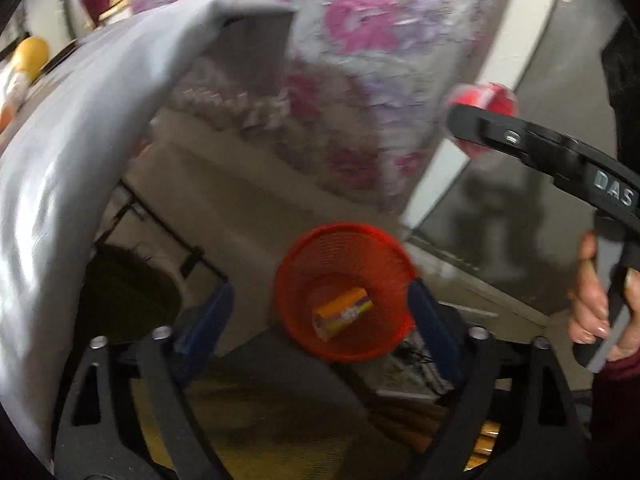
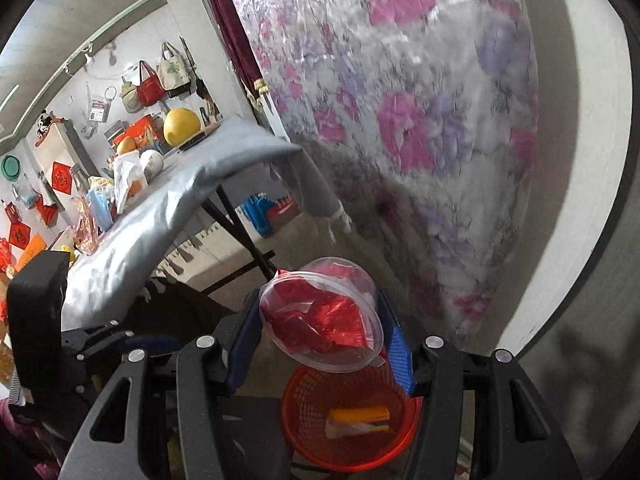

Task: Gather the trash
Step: 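Carry both items to the red wastebasket and open both grippers to drop them, then grasp the yellow mesh pom-pom with the left gripper while the right grasps the patterned snack bag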

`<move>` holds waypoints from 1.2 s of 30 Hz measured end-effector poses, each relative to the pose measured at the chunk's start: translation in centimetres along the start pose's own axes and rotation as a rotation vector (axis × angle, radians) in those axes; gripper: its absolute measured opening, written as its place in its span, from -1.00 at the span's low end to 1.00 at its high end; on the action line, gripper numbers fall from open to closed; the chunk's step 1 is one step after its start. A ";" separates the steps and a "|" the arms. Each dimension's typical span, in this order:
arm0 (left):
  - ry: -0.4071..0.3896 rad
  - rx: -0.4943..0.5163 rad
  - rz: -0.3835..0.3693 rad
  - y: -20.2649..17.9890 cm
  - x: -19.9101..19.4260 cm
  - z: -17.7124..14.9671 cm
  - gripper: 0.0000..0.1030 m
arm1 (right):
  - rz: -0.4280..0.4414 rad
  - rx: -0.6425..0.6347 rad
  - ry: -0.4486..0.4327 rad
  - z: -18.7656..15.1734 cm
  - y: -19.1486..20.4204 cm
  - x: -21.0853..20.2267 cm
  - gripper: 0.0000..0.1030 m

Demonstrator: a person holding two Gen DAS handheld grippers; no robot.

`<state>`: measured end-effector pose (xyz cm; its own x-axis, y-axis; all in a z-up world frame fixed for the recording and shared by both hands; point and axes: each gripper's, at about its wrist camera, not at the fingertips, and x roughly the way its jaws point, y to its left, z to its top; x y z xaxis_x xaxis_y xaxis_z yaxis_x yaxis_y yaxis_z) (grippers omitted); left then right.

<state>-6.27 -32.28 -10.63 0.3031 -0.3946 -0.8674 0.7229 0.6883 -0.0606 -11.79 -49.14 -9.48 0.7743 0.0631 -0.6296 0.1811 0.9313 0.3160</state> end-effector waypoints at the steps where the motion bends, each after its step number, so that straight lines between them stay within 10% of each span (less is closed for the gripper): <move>1: 0.000 -0.012 0.016 0.5 -0.2 -0.5 0.80 | 0.008 0.002 0.017 -0.4 0.0 0.6 0.09; 10: -0.061 -0.115 0.120 4.4 -2.4 -1.8 0.85 | 0.030 -0.002 0.164 -2.6 1.0 4.3 0.19; 24: -0.238 -0.082 0.246 4.4 -6.9 -3.1 0.87 | 0.044 -0.027 0.017 -0.1 2.7 0.2 0.69; 36: -0.304 -0.284 0.346 11.4 -11.4 -5.1 0.87 | 0.123 -0.169 -0.044 2.0 11.0 -1.3 0.89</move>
<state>-4.61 -16.82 -3.94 0.6899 -0.2448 -0.6812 0.3652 0.9303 0.0355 -9.58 -39.68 -3.71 0.8109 0.1675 -0.5607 -0.0178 0.9648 0.2624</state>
